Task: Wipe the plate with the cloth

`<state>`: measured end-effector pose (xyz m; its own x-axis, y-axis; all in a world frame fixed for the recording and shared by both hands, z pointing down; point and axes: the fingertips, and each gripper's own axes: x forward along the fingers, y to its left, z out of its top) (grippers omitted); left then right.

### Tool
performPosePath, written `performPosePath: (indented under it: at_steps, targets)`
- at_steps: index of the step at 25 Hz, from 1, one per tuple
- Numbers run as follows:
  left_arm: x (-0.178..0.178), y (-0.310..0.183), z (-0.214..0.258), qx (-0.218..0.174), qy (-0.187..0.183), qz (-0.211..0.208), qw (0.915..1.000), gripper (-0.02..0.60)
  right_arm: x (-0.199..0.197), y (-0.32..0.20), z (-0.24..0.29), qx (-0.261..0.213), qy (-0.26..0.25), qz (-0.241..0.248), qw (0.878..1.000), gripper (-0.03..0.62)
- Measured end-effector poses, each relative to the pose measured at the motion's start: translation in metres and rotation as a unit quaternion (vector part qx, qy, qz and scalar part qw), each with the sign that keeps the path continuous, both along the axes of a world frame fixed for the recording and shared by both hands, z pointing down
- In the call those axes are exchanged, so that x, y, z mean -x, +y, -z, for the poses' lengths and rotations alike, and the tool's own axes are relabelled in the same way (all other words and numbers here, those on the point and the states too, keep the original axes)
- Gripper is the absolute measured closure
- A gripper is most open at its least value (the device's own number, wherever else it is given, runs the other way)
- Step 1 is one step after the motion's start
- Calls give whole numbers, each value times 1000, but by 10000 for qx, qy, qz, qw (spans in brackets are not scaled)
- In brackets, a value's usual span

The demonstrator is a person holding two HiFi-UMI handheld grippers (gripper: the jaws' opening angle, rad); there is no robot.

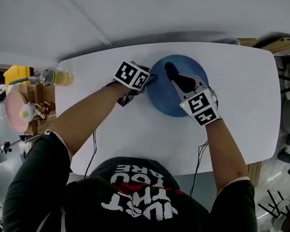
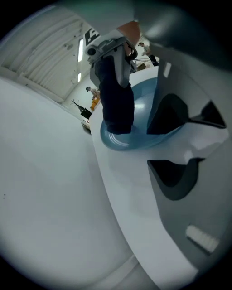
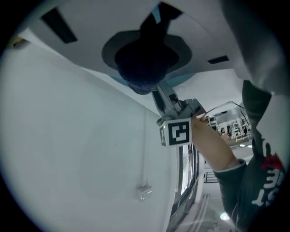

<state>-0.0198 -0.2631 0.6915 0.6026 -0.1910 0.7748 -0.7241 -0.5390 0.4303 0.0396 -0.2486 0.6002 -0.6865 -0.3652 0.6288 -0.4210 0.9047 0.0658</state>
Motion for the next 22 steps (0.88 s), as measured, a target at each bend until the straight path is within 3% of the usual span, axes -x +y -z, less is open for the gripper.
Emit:
performPosePath:
  at_steps: [5,6,12,18,22]
  targets:
    - [6,-8,-8,224,-399,88,9989,482,23,-24,-38,-296,733,467,9958,542]
    - [5,-9,-8,331,-367,182,9986,515,28,-27,-44,-324,824,548,9946,542]
    - [-4,-7,-7,819,-57,406,9958,540,50,-41,-72,-435,1398,911,9850,542]
    - [-5,-7,-6,1058,295,697,9915,550,26,-64,-76,-518,1915,574,9784,543]
    - [-2,-8,-7,1367,710,1208,9807,561,-9,-76,-78,-420,2342,193,9711,543]
